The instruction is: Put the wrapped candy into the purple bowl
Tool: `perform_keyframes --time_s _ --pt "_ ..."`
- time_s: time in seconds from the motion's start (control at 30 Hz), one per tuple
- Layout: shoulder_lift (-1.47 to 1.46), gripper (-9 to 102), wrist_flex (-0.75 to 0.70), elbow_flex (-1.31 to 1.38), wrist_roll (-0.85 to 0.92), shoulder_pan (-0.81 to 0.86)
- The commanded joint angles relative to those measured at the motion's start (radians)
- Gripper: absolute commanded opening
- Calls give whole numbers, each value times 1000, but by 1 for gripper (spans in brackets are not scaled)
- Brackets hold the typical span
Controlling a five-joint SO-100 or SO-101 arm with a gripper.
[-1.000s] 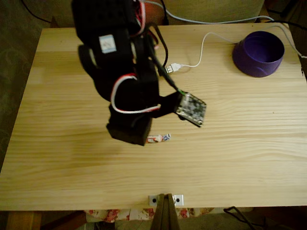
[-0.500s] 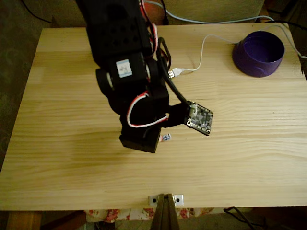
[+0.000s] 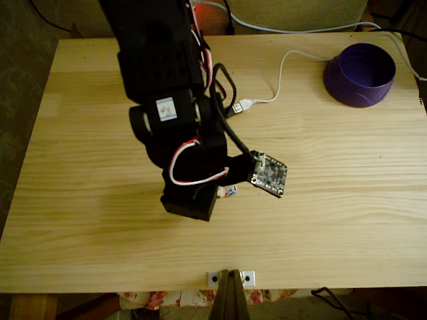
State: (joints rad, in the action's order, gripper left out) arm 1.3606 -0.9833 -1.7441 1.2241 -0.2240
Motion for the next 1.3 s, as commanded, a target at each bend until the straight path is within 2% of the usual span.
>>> perform_keyframes --time_s 0.0,0.37,0.43,0.53,0.8,1.03,1.27 --pt "21 21 8 0 -3 -2" --pt "-14 18 48 -12 -17 -20" --pt "-17 15 49 -17 -18 -25" --pt "-18 6 54 -26 -15 -29" --pt "-2 3 52 -35 -17 -14" --pt "135 3 28 -44 -196 -8" --pt "348 3 -72 -44 -434 -69"
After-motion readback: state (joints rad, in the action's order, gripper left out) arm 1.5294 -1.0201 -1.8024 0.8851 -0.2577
